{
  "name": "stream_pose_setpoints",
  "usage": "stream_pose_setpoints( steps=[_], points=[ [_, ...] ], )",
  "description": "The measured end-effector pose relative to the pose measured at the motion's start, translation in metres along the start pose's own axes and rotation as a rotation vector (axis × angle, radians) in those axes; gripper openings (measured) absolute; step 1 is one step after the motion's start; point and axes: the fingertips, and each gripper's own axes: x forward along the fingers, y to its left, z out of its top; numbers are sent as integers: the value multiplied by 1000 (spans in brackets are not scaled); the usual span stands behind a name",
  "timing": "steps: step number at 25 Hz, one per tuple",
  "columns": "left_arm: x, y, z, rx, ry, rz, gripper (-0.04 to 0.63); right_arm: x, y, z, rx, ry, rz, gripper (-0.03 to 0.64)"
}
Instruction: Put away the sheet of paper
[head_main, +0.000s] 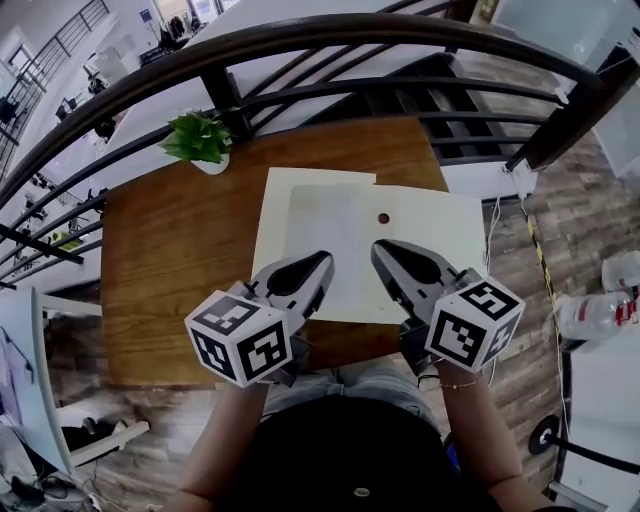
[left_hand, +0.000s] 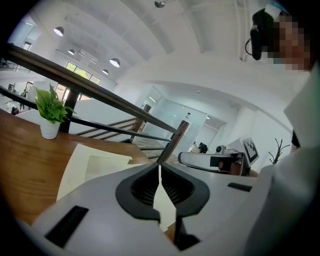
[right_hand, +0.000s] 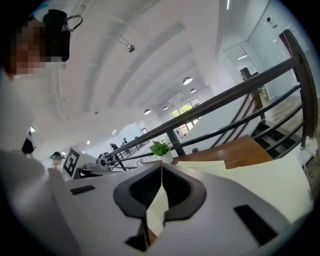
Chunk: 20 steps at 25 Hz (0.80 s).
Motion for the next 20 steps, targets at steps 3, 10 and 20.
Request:
stream_pose_setpoints(
  steps=[3, 10, 20],
  points=[
    [-3, -1, 3, 6, -6, -6, 26, -6, 7, 4, -18, -17, -10, 30],
    [-3, -3, -2, 57, 3, 21, 26, -15, 8, -2, -22, -37, -47, 29],
    [2, -3, -7, 67, 43, 10, 26, -12, 5, -6, -58, 8, -61, 28]
  ],
)
